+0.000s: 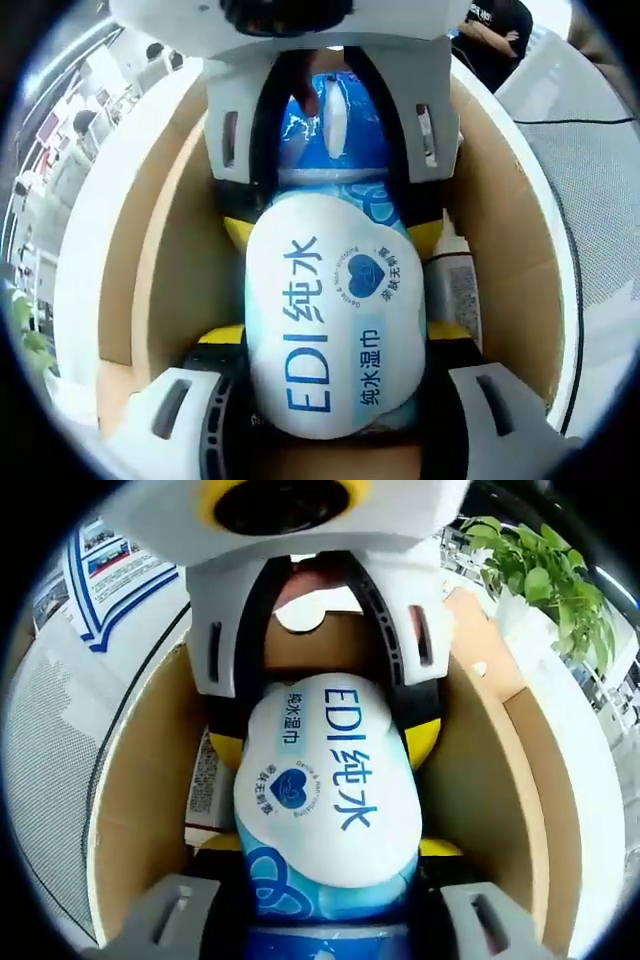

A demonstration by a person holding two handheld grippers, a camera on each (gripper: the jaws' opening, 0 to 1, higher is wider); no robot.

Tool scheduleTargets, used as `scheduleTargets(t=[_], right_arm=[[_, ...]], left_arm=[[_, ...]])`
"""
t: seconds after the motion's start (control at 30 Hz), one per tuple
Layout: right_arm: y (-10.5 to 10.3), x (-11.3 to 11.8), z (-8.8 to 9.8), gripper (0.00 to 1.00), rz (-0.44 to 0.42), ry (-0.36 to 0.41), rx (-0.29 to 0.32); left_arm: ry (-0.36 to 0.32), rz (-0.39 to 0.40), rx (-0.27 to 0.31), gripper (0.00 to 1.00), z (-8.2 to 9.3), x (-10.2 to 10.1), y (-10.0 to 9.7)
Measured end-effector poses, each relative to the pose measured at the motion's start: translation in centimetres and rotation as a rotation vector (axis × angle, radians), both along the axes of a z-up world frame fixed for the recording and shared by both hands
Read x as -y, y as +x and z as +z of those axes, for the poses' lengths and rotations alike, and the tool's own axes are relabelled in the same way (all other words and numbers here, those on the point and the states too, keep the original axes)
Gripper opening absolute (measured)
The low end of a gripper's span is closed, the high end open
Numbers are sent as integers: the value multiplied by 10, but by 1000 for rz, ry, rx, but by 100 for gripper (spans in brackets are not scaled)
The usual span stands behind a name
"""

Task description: Operate the shoe box by opening the lid, removing the specified soft item, and placing it in the target area until the item is outside and the box remains undamaged.

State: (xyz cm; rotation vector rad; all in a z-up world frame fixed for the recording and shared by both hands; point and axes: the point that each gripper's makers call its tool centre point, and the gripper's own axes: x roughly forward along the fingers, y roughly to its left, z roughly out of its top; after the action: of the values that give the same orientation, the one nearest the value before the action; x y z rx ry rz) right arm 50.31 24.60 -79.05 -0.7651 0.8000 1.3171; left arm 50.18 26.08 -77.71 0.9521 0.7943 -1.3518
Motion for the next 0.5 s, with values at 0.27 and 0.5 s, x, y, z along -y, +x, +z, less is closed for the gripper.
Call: scheduleTargets(t=[0.27,0.5], right_arm=[[-5,-1,17,57,30,16,22],[-13,1,28,57,42,24,23]], left_arm=[[-9,19,3,64,14,0,-4],[-5,16,-1,64,21,3,-12]])
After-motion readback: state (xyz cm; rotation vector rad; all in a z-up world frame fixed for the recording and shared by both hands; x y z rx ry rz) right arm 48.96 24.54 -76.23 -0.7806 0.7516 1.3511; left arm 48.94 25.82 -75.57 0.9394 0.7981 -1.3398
